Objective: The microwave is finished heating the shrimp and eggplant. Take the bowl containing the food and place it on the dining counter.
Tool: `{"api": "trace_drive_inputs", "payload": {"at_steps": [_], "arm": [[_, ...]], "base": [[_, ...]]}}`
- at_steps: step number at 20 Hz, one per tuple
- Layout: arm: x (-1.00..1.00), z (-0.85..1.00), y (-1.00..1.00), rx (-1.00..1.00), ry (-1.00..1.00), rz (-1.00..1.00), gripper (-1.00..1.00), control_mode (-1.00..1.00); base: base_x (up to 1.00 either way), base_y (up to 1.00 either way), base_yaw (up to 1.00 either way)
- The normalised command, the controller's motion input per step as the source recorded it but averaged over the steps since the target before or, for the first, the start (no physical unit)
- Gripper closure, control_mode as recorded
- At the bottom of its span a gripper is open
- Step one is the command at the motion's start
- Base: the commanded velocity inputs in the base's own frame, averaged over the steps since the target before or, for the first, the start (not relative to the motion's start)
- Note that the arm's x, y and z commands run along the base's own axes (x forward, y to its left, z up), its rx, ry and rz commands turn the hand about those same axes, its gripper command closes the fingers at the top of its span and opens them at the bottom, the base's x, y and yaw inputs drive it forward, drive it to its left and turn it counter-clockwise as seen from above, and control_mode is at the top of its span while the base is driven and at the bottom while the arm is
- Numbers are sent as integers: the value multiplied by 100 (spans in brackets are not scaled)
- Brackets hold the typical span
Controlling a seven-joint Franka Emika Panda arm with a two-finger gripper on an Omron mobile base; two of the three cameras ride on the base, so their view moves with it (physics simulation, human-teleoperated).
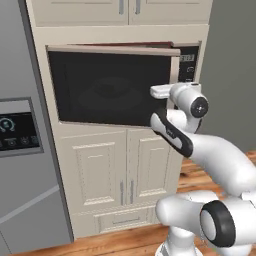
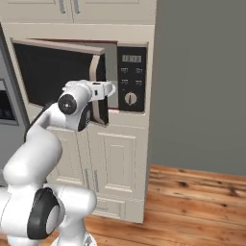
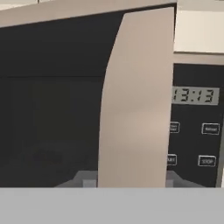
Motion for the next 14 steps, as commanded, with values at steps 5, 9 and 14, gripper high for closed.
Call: {"api": "trace_drive_inputs", "payload": {"at_steps": [5,9,14], "arm": [[-100,61,92,0,0,0,100,-100],[-100,55,100,0,0,0,100,-100],[-100,53,100,0,0,-3,100,-100]], "base": [[0,0,0],[0,0,0],[0,0,0]]}}
